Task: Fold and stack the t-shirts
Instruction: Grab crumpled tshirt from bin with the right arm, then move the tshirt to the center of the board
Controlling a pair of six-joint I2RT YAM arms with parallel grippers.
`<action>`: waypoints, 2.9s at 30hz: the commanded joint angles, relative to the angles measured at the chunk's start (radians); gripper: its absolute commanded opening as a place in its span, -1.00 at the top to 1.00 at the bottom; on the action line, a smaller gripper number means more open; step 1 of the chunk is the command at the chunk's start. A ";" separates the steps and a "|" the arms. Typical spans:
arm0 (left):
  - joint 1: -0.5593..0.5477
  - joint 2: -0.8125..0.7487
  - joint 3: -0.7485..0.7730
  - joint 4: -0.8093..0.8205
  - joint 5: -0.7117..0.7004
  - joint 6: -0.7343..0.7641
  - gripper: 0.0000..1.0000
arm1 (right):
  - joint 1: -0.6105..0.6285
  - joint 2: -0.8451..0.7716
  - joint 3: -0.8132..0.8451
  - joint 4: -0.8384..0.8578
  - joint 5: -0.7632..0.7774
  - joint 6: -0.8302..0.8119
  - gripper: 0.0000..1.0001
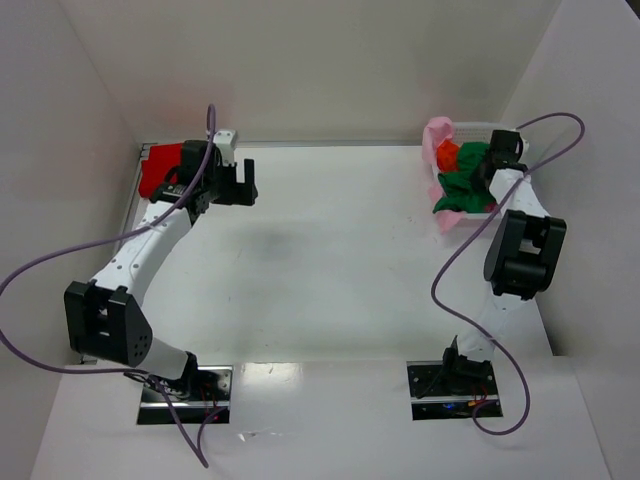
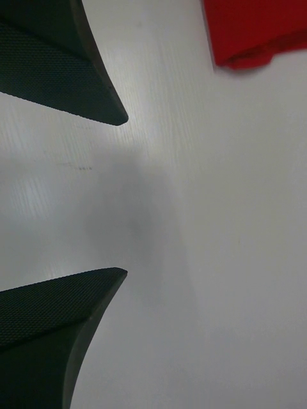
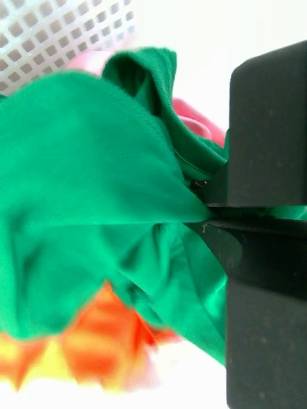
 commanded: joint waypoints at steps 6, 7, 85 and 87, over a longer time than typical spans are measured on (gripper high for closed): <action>-0.085 0.084 0.109 0.171 0.612 0.147 -1.00 | 0.100 -0.438 0.000 0.040 -0.216 0.059 1.00; -0.101 0.104 0.137 0.161 0.632 0.162 -1.00 | 0.128 -0.461 0.000 0.023 -0.225 0.059 1.00; -0.238 -0.470 0.218 -0.056 -0.488 0.039 1.00 | 0.335 -0.965 -0.248 0.048 -0.583 0.205 1.00; -0.238 -0.512 0.236 -0.068 -0.407 0.060 1.00 | 0.342 -1.039 -0.260 0.009 -0.645 0.205 1.00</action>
